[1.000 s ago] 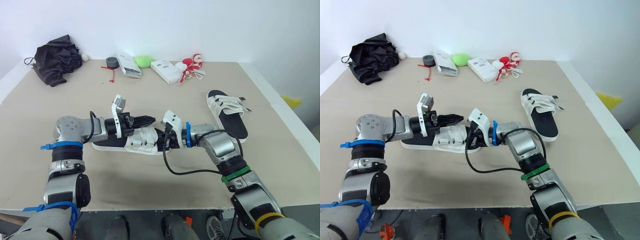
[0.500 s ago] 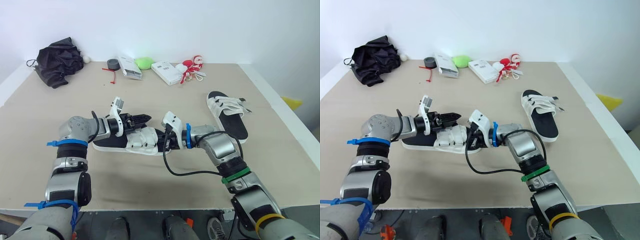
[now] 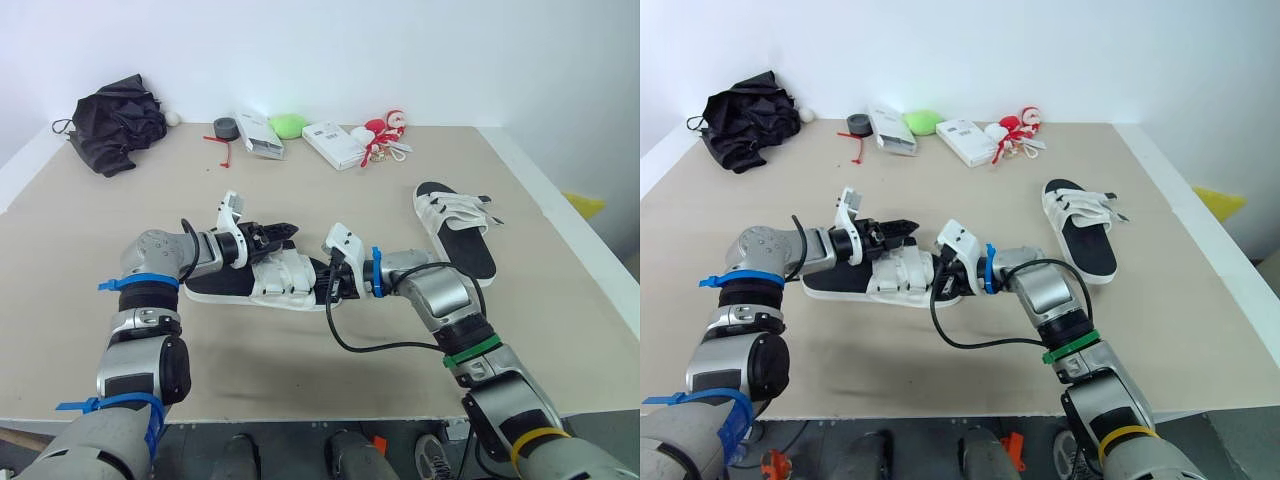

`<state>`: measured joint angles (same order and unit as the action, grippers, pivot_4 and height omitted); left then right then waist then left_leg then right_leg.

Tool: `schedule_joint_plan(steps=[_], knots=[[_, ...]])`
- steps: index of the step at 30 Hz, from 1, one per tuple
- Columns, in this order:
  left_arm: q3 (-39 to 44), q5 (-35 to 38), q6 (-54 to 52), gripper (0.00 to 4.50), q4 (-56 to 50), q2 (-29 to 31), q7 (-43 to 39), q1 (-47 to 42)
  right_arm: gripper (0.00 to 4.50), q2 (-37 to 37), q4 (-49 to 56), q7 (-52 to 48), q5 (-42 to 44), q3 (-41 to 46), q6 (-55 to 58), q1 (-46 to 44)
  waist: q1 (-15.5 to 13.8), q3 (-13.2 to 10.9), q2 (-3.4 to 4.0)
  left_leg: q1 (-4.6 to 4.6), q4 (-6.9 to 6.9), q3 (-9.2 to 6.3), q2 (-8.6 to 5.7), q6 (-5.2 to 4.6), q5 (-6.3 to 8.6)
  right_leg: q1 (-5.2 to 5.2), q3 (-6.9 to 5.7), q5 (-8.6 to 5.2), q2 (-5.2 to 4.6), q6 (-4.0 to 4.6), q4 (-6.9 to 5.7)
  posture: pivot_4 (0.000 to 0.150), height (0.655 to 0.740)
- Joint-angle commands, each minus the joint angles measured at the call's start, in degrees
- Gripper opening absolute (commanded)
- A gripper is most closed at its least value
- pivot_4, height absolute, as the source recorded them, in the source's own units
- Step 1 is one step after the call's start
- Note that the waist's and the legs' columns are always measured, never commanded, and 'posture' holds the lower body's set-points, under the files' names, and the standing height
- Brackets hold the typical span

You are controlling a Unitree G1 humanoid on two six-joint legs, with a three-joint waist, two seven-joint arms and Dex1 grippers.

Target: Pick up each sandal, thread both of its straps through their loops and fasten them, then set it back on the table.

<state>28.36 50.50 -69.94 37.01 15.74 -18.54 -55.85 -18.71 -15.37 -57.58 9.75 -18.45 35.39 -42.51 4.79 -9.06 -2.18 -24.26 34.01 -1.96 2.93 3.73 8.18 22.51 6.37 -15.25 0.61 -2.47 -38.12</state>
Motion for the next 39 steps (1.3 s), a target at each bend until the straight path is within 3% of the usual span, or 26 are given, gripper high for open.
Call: schedule_joint_plan(steps=[1,4,6,9,12,15,22,27,39], knots=[[4.21,7.41,-4.23,2.61,-12.24,2.09,-0.98,-0.51,0.0,-2.0,-2.8,1.33,-2.09,-1.36,4.17,2.57,0.01,0.0,0.0,0.0,0.0,0.0,0.0,0.0,0.0,0.0,0.0,0.0,0.0,0.0,0.0,0.15,0.738],[3.07,8.9,-4.17,2.61,-20.65,4.61,-4.74,2.8,0.0,-3.25,0.06,1.68,-1.05,0.43,5.99,2.76,0.05,-0.02,0.0,0.0,0.0,0.0,0.0,0.01,0.0,0.0,0.0,0.0,0.0,-0.01,0.0,0.15,0.738],[-1.37,7.79,0.24,2.61,-32.2,9.17,-15.19,9.98,0.0,-5.13,4.02,2.1,0.03,2.54,8.44,3.27,-0.4,-0.09,0.04,-0.07,-0.08,-0.05,-0.03,0.13,0.08,0.04,0.0,-0.1,-0.01,-0.1,0.01,0.15,0.738],[-10.72,-1.48,16.05,2.61,-47.85,19.52,-35.92,28.03,0.0,-8.78,12.96,2.8,3.08,6.94,14.69,3.28,-0.58,-0.12,0.04,-0.18,-0.07,-0.09,-0.08,0.19,0.11,0.09,0.0,-0.14,-0.06,-0.16,0.05,0.15,0.738],[-13.28,-8.51,28.57,2.61,-49.6,23.31,-44.04,37.07,0.0,-11.18,18.04,2.65,4.55,8.76,17.86,3.17,-0.53,-0.21,0.18,-0.52,-0.14,0.14,-0.09,0.31,0.17,0.57,0.15,-0.18,-0.16,-0.18,0.07,0.15,0.738],[-16.17,-15.48,40.38,2.61,-48.85,26.34,-49.71,43.55,0.0,-14.28,21.92,2.71,5.58,9.56,19.79,3.88,-1.99,-0.44,-0.04,-0.9,-0.23,0.1,-0.22,0.28,0.21,1.01,-0.01,-0.34,-0.38,0.41,0.05,0.15,0.738],[-20.86,-18.93,49.18,2.61,-49.87,23.12,-50.58,46.56,0.0,-22.71,29.07,-1.07,8.89,13.01,17.54,7.79,-2.22,-0.95,-0.02,-1.2,-0.26,0.35,-0.27,-0.07,0.42,1.28,-0.03,-0.67,-0.62,0.03,0.05,0.15,0.738],[-26.01,-22.22,51.48,2.61,-49.43,21.36,-49.51,44.63,0.0,-28.52,43.84,-11.21,23.02,24.5,16.58,18.23,-2.46,-1.08,0.17,-1.47,0.0,0.22,-0.36,-0.53,0.8,1.32,-0.02,-0.71,-0.59,0.02,-0.01,0.15,0.738],[-35.98,-30.51,54.68,2.61,-40.0,16.94,-47.65,35.02,0.0,-26.47,58.98,2.3,35.87,29.63,22.38,26.17,-2.09,-1.15,0.26,-1.18,0.65,0.11,-0.28,-0.69,0.77,0.79,-0.08,-0.59,-0.44,-0.26,-0.04,0.15,0.738]])
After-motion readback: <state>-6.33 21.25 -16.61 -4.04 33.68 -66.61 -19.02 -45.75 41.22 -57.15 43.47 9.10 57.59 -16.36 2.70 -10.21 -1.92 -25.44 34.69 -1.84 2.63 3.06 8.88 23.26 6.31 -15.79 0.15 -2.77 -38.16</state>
